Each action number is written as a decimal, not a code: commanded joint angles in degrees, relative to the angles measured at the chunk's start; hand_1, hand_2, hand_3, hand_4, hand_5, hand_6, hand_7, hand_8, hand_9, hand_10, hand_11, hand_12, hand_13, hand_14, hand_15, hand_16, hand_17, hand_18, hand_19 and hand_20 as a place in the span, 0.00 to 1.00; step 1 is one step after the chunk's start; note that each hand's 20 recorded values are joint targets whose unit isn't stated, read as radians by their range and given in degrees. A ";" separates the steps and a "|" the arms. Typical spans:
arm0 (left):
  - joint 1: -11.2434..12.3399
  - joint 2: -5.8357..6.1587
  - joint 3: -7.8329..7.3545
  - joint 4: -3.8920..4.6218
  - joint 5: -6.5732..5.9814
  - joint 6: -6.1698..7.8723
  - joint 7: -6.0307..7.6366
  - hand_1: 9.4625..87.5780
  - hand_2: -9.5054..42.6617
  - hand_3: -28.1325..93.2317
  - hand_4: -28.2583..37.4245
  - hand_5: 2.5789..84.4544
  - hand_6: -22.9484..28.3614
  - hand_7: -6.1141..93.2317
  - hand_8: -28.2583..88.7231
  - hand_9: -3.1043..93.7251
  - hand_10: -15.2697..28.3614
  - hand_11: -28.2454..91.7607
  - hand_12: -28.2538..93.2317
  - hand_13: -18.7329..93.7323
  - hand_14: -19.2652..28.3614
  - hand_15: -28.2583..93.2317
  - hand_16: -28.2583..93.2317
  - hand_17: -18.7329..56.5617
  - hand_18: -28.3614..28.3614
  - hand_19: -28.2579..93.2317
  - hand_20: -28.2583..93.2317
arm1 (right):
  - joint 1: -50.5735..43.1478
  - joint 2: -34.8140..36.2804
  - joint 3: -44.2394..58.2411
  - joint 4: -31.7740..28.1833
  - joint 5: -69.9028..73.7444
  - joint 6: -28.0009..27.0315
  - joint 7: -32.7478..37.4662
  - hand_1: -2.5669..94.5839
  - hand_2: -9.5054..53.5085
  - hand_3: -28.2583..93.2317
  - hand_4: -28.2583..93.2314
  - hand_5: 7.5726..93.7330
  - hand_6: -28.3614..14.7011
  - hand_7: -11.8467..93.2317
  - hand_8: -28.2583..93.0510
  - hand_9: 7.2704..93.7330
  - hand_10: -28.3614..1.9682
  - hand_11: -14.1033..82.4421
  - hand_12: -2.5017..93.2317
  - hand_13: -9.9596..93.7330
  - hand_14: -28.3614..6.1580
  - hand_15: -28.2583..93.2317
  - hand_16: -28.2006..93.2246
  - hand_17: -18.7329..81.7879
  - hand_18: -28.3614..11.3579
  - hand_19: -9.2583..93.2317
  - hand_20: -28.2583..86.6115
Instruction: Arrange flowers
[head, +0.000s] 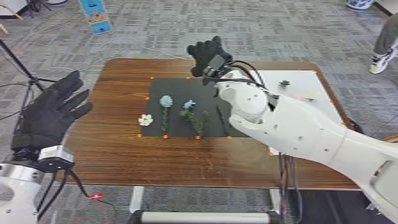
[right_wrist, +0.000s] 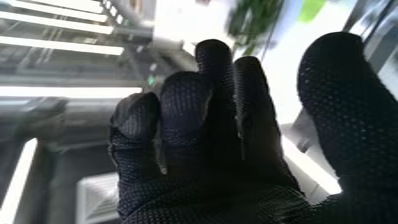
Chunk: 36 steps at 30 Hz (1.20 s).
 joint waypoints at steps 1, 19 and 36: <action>0.71 -1.13 -0.06 -0.23 0.43 -0.39 -0.24 0.17 0.00 0.78 0.00 0.25 0.47 0.23 0.16 0.22 0.54 0.33 0.38 0.29 0.67 0.32 0.27 0.10 0.83 0.53 0.30 | -7.25 13.95 6.47 0.59 -1.81 6.46 1.41 0.44 0.00 0.84 0.00 0.40 0.63 0.33 0.13 0.44 0.55 0.53 0.32 0.54 0.50 0.88 0.49 0.42 0.22 0.88 0.76; 0.74 -1.83 0.37 -0.10 0.45 -0.75 -0.26 0.17 0.00 0.78 0.00 0.25 0.47 0.23 0.16 0.22 0.54 0.33 0.38 0.30 0.67 0.32 0.27 0.10 0.83 0.53 0.30 | -22.08 20.14 20.09 1.39 1.88 3.06 3.70 0.55 0.00 0.69 0.00 0.42 0.66 0.35 0.12 0.49 0.63 0.44 0.25 0.59 0.56 0.86 0.44 0.44 0.22 0.89 0.75; 1.18 -1.92 -0.02 -0.41 0.48 -0.53 -0.15 0.17 0.01 0.78 0.00 0.25 0.47 0.23 0.16 0.22 0.54 0.33 0.38 0.29 0.67 0.32 0.27 0.10 0.83 0.53 0.30 | -19.27 20.38 16.96 5.24 1.61 -3.51 3.12 0.67 0.00 0.58 0.00 0.51 0.74 0.35 0.11 0.58 0.66 0.39 0.24 0.64 0.63 0.85 0.48 0.47 0.26 0.89 0.75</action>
